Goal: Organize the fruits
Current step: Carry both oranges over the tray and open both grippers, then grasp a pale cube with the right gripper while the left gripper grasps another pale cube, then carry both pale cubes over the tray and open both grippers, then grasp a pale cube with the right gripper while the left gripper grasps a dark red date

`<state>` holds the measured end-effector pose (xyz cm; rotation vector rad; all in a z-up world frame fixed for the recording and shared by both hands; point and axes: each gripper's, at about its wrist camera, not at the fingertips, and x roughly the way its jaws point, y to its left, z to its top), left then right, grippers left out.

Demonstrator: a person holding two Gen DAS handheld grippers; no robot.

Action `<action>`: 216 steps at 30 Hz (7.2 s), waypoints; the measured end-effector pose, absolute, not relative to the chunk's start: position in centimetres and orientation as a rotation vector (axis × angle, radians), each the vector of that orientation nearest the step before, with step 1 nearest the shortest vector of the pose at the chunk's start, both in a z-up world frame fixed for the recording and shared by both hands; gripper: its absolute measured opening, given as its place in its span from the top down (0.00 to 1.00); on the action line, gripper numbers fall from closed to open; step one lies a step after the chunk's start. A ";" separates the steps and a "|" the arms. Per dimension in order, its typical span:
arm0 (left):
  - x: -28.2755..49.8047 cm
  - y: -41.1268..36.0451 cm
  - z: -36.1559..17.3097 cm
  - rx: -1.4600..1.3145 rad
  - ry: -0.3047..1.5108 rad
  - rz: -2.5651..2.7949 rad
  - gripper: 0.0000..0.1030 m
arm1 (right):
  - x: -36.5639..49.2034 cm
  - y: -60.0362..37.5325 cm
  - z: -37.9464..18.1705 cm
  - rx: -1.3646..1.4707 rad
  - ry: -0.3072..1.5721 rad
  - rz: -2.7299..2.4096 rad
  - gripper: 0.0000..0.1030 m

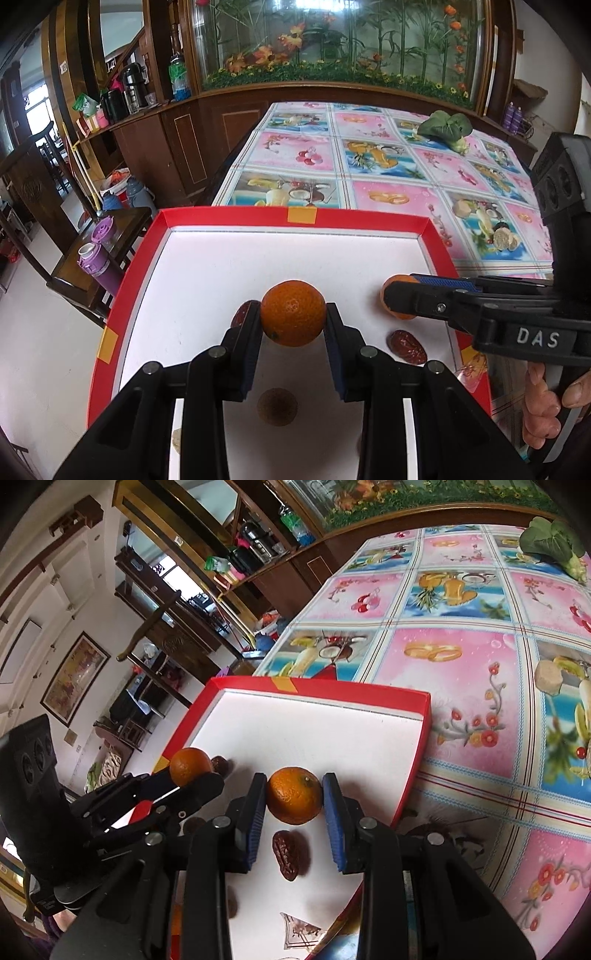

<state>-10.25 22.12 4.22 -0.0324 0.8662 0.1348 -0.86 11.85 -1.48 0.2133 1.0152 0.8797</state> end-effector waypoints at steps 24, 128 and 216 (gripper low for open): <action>-9.7 22.3 3.3 -0.050 0.942 0.135 0.44 | -1.3 12.4 -1.3 0.196 1.030 0.918 0.54; -6.0 5.9 11.1 0.021 0.757 -0.257 0.72 | 1.0 -25.2 5.2 0.493 0.563 0.219 0.84; -12.6 9.8 6.8 0.051 0.863 -0.188 0.42 | -10.7 -13.3 -0.9 -0.055 0.875 0.297 0.52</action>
